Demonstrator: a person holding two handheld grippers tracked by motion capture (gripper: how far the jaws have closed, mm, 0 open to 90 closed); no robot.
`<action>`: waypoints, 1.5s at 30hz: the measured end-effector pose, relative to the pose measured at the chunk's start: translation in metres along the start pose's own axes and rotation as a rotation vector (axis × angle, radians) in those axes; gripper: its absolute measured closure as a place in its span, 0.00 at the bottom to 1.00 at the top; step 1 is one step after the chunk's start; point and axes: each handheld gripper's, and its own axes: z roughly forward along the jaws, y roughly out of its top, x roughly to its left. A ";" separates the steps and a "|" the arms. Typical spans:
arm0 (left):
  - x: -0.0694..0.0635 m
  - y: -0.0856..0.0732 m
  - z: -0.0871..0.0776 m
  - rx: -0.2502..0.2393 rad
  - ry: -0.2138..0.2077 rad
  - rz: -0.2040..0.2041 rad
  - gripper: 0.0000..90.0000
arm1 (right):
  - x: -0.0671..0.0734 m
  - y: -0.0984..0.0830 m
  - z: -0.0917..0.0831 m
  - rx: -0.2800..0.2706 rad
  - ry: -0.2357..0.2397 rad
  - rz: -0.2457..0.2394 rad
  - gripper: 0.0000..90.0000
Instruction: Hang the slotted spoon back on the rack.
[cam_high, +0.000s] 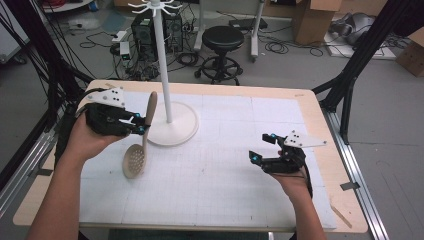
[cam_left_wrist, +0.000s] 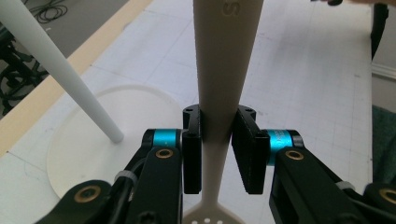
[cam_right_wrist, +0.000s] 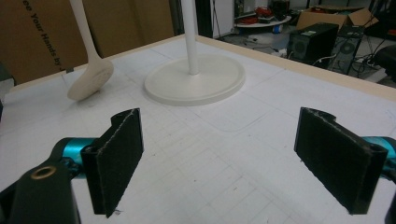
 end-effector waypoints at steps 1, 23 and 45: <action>0.001 0.001 -0.002 -0.007 0.000 -0.003 0.82 | 0.000 0.000 0.000 0.000 0.001 0.000 0.16; 0.039 0.060 -0.047 -0.098 0.074 -0.070 0.82 | -0.001 0.000 0.000 -0.002 0.006 0.009 0.16; 0.076 0.093 -0.062 -0.051 0.219 -0.141 0.82 | -0.001 -0.001 0.002 0.002 0.015 0.007 0.16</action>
